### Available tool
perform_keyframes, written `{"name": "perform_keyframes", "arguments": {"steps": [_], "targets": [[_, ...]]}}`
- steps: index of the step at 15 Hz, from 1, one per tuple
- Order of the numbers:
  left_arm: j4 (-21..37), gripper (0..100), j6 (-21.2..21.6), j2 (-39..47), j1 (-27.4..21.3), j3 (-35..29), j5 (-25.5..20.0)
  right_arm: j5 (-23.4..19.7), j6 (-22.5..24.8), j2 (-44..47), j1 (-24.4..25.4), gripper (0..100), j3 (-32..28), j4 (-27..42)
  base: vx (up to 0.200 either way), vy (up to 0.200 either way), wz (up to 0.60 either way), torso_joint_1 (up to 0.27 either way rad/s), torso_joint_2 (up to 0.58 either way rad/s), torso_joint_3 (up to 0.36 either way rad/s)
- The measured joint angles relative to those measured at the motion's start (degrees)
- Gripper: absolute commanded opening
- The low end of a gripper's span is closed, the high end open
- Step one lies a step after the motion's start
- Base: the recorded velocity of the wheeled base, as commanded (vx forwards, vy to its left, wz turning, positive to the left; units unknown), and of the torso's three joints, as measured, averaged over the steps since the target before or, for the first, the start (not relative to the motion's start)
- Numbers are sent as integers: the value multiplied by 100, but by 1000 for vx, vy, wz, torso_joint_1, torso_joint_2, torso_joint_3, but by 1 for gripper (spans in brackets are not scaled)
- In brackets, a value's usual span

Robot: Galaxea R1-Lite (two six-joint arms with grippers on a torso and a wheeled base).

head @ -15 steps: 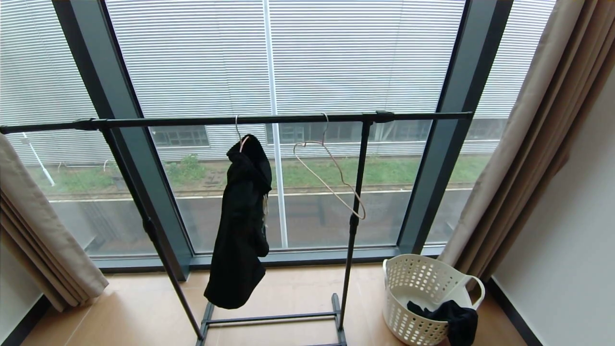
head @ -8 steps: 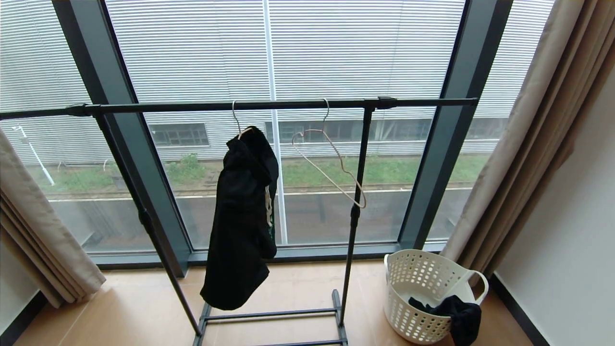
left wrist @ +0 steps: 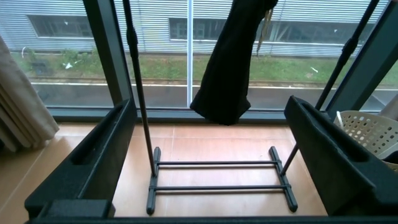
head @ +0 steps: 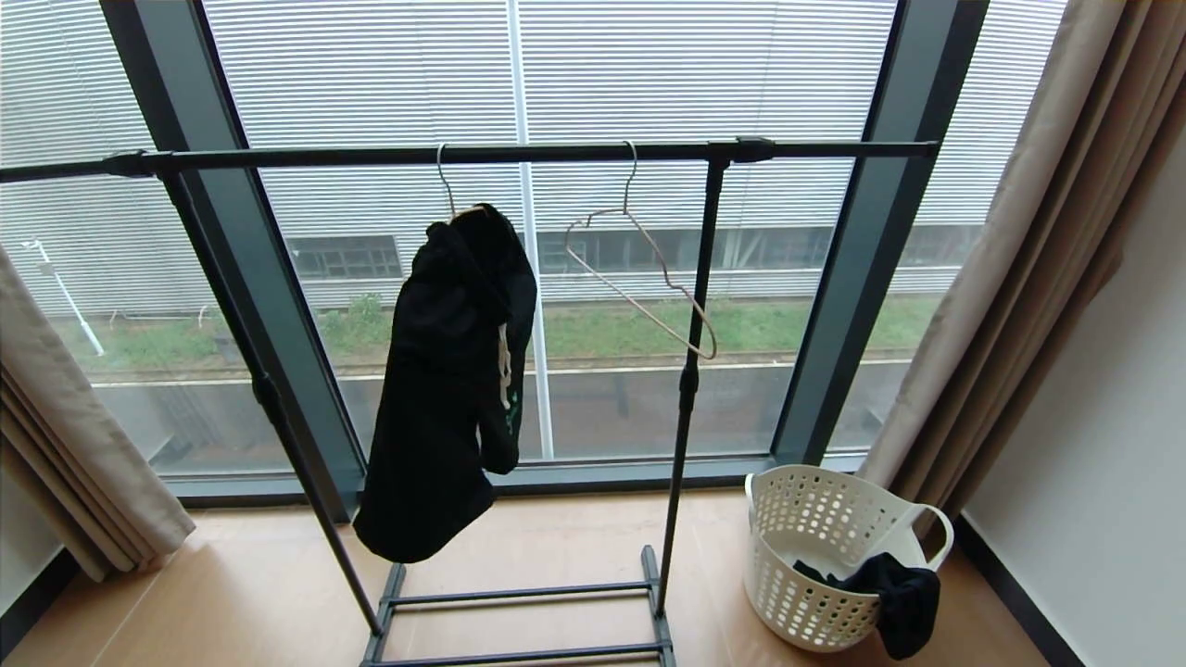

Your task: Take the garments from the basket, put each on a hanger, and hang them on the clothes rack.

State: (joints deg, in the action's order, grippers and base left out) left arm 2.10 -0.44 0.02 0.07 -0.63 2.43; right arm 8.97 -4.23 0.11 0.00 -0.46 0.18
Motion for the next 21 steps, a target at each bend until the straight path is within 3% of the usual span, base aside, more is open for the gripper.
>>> {"name": "perform_keyframes", "arguments": {"steps": [11, 21], "targets": [[-7, 100, -7, 0, 0, -7, 6, 0, 0, 0, 0, 100, 2, -2, 0, 0, 0, -199, 516, 316], [-11, 100, -7, 0, -2, -7, 11, 0, 0, 0, 0, 100, 2, 0, 0, 0, 0, -123, 466, 340]]}}
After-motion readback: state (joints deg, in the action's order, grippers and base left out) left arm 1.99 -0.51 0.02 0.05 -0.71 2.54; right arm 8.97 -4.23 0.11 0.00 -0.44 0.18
